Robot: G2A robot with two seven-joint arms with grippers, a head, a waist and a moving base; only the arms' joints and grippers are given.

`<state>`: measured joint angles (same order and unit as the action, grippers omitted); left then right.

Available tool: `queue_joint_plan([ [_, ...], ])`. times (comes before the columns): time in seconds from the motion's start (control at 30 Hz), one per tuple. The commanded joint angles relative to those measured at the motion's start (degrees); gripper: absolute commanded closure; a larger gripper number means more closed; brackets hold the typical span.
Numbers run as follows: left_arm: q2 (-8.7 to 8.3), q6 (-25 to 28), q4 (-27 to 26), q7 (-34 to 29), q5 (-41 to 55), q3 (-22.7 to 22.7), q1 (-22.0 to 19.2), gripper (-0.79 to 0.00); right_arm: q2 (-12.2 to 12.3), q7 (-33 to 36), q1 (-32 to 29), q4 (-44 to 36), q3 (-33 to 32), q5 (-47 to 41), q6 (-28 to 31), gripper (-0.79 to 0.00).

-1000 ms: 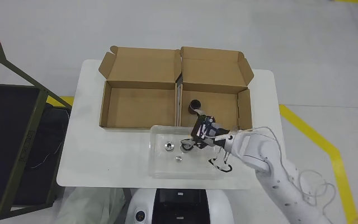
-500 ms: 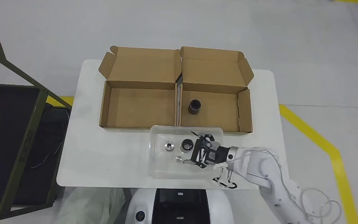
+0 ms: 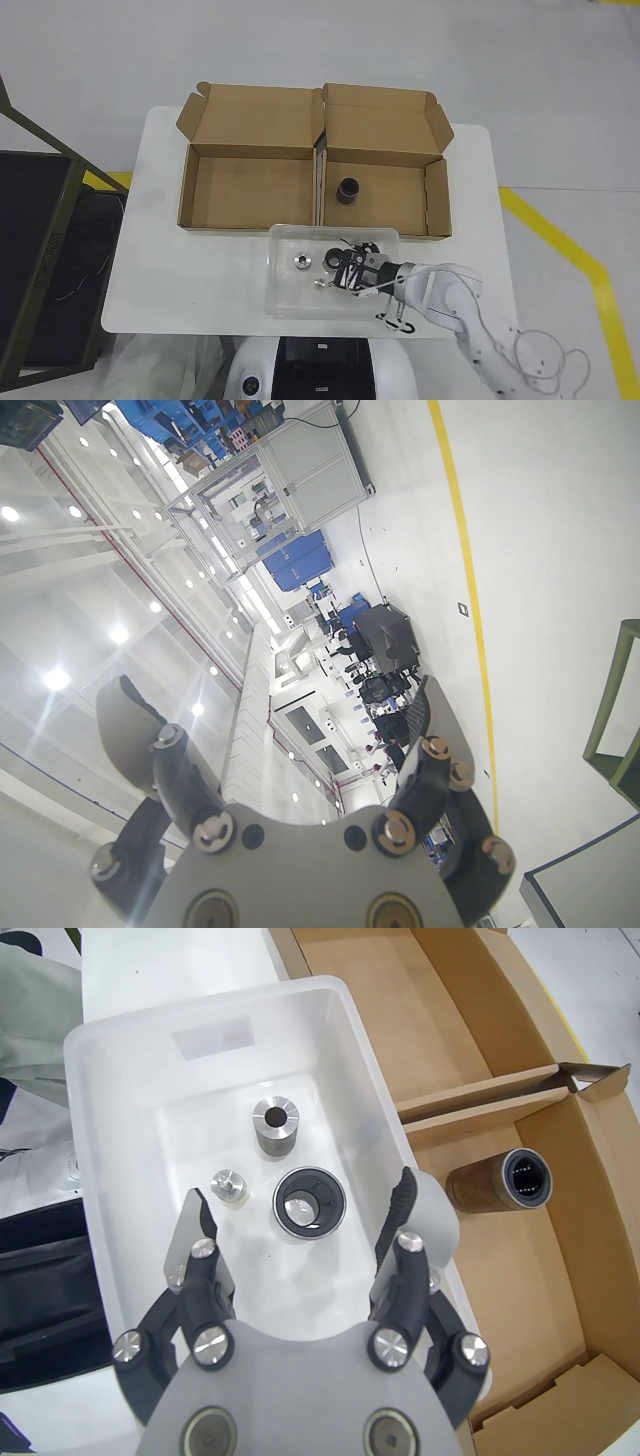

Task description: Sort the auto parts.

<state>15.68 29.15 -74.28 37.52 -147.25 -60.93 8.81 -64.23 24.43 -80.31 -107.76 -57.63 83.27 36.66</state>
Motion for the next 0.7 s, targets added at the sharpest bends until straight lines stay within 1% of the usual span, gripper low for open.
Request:
queue_joint_plan([
  [0.0, 0.0, 0.0, 0.0, 0.0, 0.0, 0.0, 0.0, -0.785, -0.1, 0.0, 0.3, 0.8, 0.4, 0.6, -0.5, -0.659],
  [0.13, 0.0, 0.0, 0.0, 0.0, 0.0, 0.0, 0.0, -0.785, -0.3, -0.1, 1.0, 2.6, 1.4, 1.3, -1.3, -0.65],
  [0.43, 0.0, 0.0, 0.0, 0.0, 0.0, 0.0, 0.0, -0.785, -0.8, -0.3, 2.9, 6.3, 3.4, 1.3, -2.4, -0.6],
  [0.57, 0.0, 0.0, 0.0, 0.0, 0.0, 0.0, 0.0, -0.785, -1.1, -0.6, 3.8, 8.1, 4.4, 0.7, -2.7, -0.588],
  [0.67, 0.0, 0.0, 0.0, 0.0, 0.0, 0.0, 0.0, -0.785, -1.4, -0.8, 4.6, 9.3, 5.1, 0.3, -2.9, -0.597],
])
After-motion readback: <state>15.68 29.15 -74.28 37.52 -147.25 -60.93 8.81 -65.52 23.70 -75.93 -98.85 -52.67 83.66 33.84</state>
